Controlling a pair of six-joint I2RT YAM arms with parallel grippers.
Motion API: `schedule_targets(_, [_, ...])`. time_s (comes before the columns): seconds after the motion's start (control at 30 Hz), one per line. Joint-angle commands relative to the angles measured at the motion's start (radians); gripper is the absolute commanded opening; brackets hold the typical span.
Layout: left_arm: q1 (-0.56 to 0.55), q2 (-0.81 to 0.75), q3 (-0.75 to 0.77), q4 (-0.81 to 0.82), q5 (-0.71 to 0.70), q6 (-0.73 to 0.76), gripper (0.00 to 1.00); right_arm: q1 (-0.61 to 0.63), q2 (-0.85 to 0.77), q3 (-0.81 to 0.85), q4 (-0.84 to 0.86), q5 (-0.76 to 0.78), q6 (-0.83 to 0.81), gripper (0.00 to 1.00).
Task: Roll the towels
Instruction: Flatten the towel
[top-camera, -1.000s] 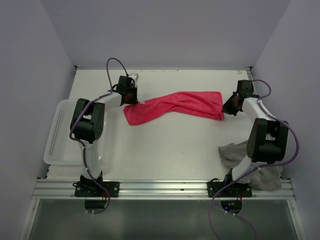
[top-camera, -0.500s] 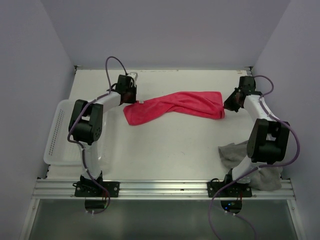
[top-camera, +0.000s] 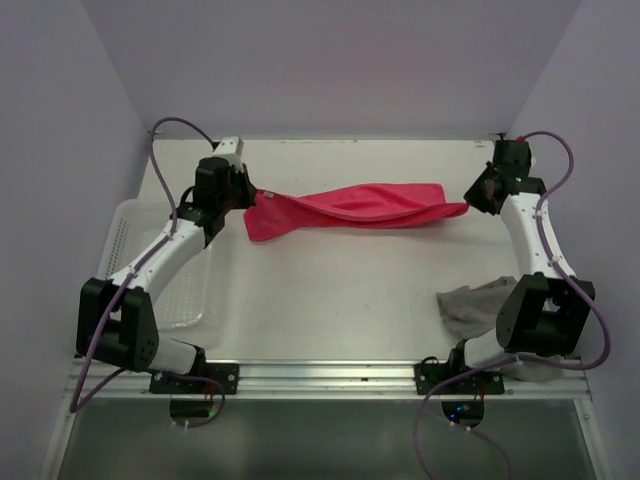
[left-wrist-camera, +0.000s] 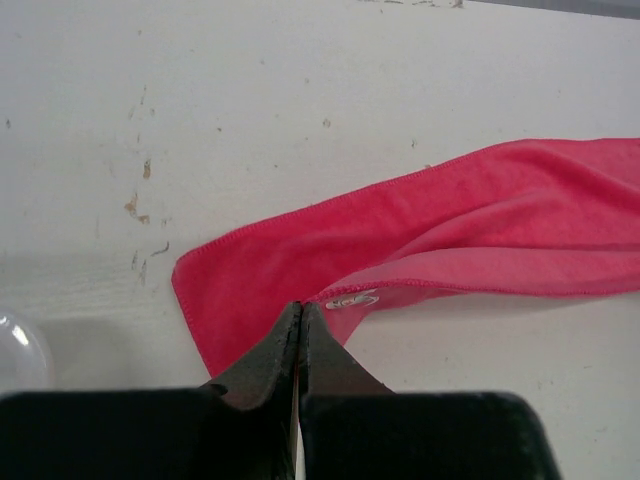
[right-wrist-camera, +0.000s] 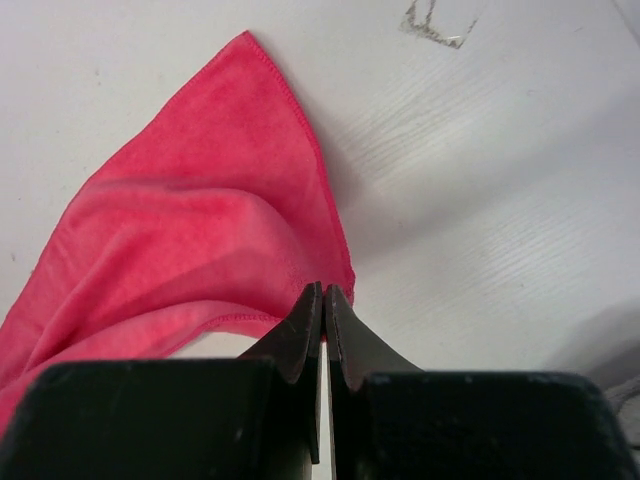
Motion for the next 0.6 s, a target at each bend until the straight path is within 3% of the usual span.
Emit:
schedule_targets(0.0, [0.011,-0.108,-0.096,0.055,-0.013,-0.088,0.0,-0.003,-0.067,0.005,-0.059,0.088,-0.044,0.0])
schedule_targets(0.3, [0.013,-0.341,-0.228,-0.011,-0.2,-0.112,0.0,-0.003,-0.203,-0.124,-0.002,0.178,-0.051,0.0])
schedule_targets(0.57, [0.023,-0.421,-0.133,-0.06,-0.363,-0.037,0.0,-0.003,-0.211,-0.023,-0.04,0.2,-0.024,0.0])
